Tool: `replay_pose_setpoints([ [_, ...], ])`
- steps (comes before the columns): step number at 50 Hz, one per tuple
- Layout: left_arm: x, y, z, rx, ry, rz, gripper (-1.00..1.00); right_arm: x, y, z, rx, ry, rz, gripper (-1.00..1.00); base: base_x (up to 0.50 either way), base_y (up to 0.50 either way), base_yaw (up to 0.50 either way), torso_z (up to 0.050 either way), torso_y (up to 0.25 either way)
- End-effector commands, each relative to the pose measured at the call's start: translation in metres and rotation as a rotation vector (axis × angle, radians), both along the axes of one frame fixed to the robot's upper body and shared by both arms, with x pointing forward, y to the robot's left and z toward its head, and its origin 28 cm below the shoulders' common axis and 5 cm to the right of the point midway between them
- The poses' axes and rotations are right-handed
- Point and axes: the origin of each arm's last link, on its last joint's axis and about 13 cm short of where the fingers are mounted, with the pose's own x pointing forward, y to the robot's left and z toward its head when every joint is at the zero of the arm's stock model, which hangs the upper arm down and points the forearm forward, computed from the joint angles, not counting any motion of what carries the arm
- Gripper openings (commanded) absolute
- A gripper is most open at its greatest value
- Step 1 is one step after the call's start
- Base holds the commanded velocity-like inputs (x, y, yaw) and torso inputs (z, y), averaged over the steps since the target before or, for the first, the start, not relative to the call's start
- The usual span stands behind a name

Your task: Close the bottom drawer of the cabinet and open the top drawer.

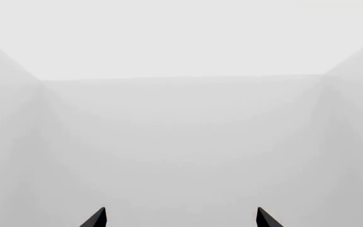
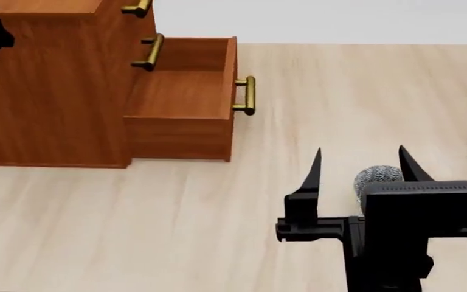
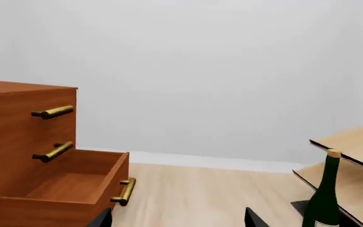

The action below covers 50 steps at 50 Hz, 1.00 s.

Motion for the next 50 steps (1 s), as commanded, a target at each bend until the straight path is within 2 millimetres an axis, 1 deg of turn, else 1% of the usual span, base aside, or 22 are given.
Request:
replay_pose_setpoints([
  [1,-0.0011,0.0001,0.0006,0.002,-0.005,0.001,1.00,-0.0009,0.0005,-0.0010,-0.001,0.003,0.006,1.00,0.00,0.50,0.00,0.000,0.000],
  [17,-0.0002,-0.0009,0.0005,0.003,-0.005,-0.002,1.00,0.0001,-0.0012,-0.0036,0.021,0.005,0.000,1.00,0.00,0.49,0.00,0.000,0.000],
  [28,-0.0014,-0.0016,0.0037,-0.010,-0.020,-0.008,1.00,-0.0012,-0.0016,-0.0027,0.032,0.002,0.002,1.00,0.02,0.00,0.00,0.000,0.000],
  [50,-0.0022,-0.0033,0.0051,-0.016,-0.019,-0.023,1.00,-0.0033,-0.0031,-0.0029,0.037,-0.003,-0.003,1.00,0.42,0.00,0.00,0.000,0.000],
])
